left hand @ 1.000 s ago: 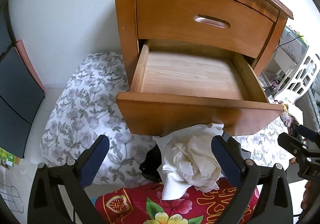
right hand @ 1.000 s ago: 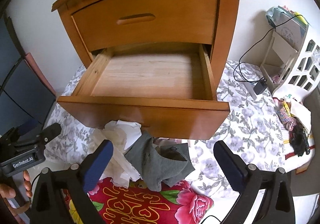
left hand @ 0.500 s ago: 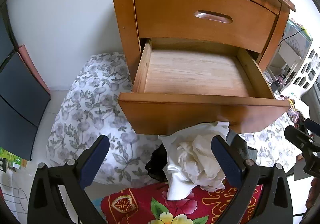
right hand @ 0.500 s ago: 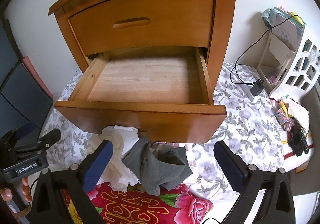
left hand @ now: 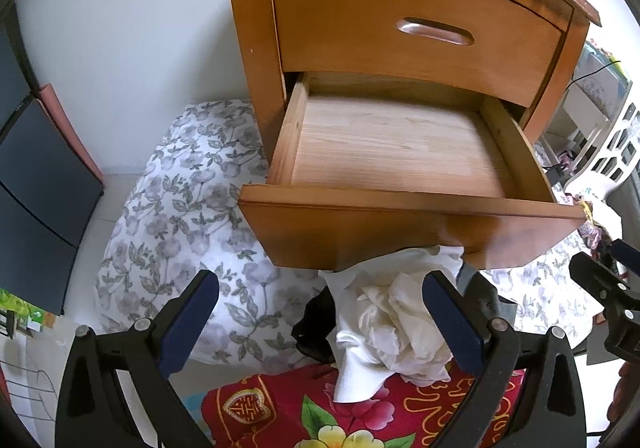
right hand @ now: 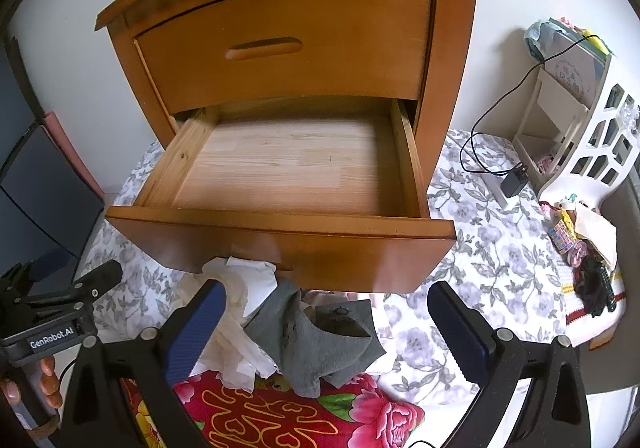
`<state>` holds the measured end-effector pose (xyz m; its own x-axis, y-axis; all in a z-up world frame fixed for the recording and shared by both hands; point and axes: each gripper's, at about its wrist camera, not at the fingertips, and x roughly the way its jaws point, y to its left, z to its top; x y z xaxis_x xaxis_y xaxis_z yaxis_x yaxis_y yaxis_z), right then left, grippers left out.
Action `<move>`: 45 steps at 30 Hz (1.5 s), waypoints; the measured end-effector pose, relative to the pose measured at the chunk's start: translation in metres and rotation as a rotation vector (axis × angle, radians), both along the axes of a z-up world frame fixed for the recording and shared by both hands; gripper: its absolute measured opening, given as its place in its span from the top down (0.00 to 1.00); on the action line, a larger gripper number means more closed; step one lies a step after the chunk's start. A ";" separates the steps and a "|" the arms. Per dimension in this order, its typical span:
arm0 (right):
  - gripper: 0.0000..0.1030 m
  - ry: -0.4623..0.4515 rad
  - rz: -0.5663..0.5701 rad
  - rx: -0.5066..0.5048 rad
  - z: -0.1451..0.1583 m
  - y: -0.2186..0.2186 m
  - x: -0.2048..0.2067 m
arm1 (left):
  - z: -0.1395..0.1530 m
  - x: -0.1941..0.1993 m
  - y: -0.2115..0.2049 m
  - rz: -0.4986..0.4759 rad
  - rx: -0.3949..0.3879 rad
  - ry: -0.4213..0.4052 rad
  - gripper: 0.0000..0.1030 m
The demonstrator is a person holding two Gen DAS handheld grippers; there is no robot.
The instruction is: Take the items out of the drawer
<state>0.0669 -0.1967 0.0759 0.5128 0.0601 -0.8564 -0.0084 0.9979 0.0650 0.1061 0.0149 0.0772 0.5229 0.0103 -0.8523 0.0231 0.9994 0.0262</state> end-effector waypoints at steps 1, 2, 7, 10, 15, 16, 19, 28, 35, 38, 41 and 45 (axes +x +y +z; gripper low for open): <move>0.01 0.000 0.001 -0.001 0.000 0.000 0.000 | 0.000 0.000 0.000 0.002 0.004 0.001 0.01; 0.01 0.000 0.002 -0.002 0.000 0.000 0.000 | -0.001 0.000 0.000 0.002 0.003 0.002 0.01; 0.01 0.000 0.004 -0.005 0.000 0.001 0.001 | -0.001 0.000 0.002 0.005 0.002 0.003 0.01; 0.01 0.000 0.004 -0.008 0.000 0.001 0.001 | -0.001 0.001 0.002 0.009 0.008 0.005 0.01; 0.01 0.000 0.004 -0.008 0.000 0.002 0.001 | -0.002 0.001 0.003 0.016 0.011 0.007 0.01; 0.01 0.000 0.004 -0.007 0.000 0.002 0.001 | -0.002 0.001 0.003 0.017 0.013 0.007 0.01; 0.01 -0.001 0.003 -0.008 0.000 0.001 0.001 | -0.002 0.001 0.003 0.019 0.021 0.007 0.01; 0.01 -0.004 -0.002 -0.009 0.002 0.000 0.000 | -0.002 0.001 0.003 0.022 0.034 0.008 0.01; 0.01 -0.004 -0.003 -0.009 0.002 0.000 0.000 | -0.002 0.001 0.003 0.026 0.050 0.012 0.01; 0.01 -0.003 -0.003 -0.009 0.002 0.000 0.000 | -0.002 0.001 0.003 0.025 0.050 0.012 0.01; 0.01 -0.004 -0.004 -0.010 0.002 -0.001 0.000 | -0.003 0.001 0.004 0.029 0.053 0.011 0.01; 0.01 -0.004 -0.002 -0.009 0.002 0.000 0.000 | -0.001 0.001 0.005 0.037 0.054 0.006 0.01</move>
